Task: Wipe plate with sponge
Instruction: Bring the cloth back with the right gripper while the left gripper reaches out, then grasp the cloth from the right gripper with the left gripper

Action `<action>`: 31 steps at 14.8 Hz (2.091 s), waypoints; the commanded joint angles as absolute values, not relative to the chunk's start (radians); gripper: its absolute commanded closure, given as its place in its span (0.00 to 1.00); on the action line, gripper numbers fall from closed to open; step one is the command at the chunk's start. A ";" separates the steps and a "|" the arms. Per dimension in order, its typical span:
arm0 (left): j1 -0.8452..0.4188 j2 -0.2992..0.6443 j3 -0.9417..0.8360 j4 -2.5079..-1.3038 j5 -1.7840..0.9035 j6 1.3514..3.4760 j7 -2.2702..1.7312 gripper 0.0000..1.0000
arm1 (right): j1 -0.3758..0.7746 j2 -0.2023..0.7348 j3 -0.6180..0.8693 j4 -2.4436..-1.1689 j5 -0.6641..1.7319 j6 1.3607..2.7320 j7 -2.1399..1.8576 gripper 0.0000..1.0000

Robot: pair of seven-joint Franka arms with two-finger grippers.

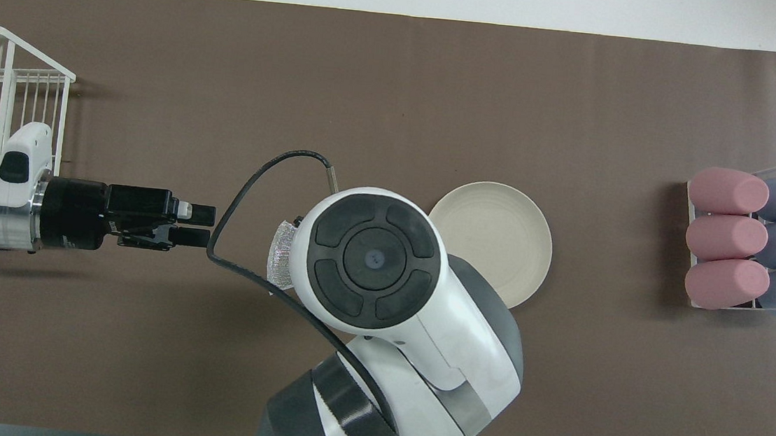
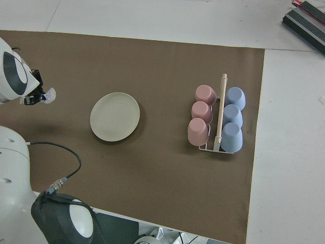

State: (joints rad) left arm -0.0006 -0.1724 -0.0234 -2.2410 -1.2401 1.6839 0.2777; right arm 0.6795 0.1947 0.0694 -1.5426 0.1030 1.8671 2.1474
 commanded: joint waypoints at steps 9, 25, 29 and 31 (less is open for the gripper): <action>-0.176 -0.178 -0.012 -2.299 -1.319 1.762 0.324 0.01 | 0.680 0.222 0.069 -1.508 0.087 1.862 2.169 1.00; -0.212 -0.176 -0.009 -2.298 -1.336 1.821 0.273 1.00 | 0.670 0.213 0.066 -1.535 0.084 1.865 2.040 0.00; -0.180 -0.176 -0.003 -2.295 -1.325 1.833 0.250 1.00 | 0.621 0.187 0.063 -1.546 0.052 1.858 1.804 0.00; -0.138 -0.173 -0.003 -2.281 -1.280 1.835 0.201 1.00 | 0.566 0.129 0.063 -1.603 0.035 1.852 1.575 0.00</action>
State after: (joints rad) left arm -0.1772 -0.1680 -0.0045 -2.2831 -1.3137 1.8267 0.2475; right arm 0.6231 0.2003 0.0584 -1.5353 0.0529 1.8612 1.7715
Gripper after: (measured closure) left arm 0.943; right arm 0.282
